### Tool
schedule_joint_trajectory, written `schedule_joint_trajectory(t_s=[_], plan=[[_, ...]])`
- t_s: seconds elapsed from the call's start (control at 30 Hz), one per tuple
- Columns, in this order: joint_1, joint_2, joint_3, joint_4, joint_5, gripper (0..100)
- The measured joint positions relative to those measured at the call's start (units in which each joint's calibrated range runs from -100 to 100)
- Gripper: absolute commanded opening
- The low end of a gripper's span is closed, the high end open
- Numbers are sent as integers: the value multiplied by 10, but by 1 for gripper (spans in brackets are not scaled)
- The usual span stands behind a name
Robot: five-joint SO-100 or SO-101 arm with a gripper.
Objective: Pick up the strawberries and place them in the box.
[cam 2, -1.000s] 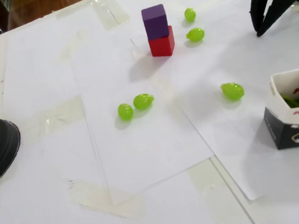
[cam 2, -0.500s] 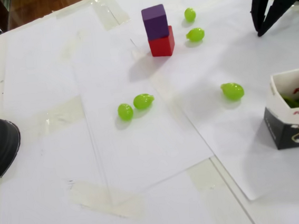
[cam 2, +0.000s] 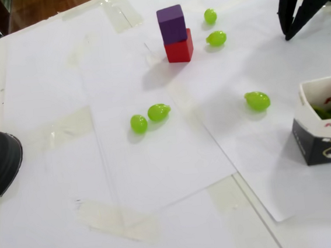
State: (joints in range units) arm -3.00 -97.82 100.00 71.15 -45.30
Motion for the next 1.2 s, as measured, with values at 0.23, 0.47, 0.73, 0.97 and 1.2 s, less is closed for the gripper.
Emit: schedule_joint_trajectory(t_s=[0.23, 0.47, 0.73, 0.97, 1.2], plan=[[-4, 6, 0, -58, -9, 0], [-4, 7, 0, -60, -9, 0], [1, 1, 0, -9, -10, 0], [2, 0, 0, -1, -10, 0], [2, 0, 0, 0, -10, 0]])
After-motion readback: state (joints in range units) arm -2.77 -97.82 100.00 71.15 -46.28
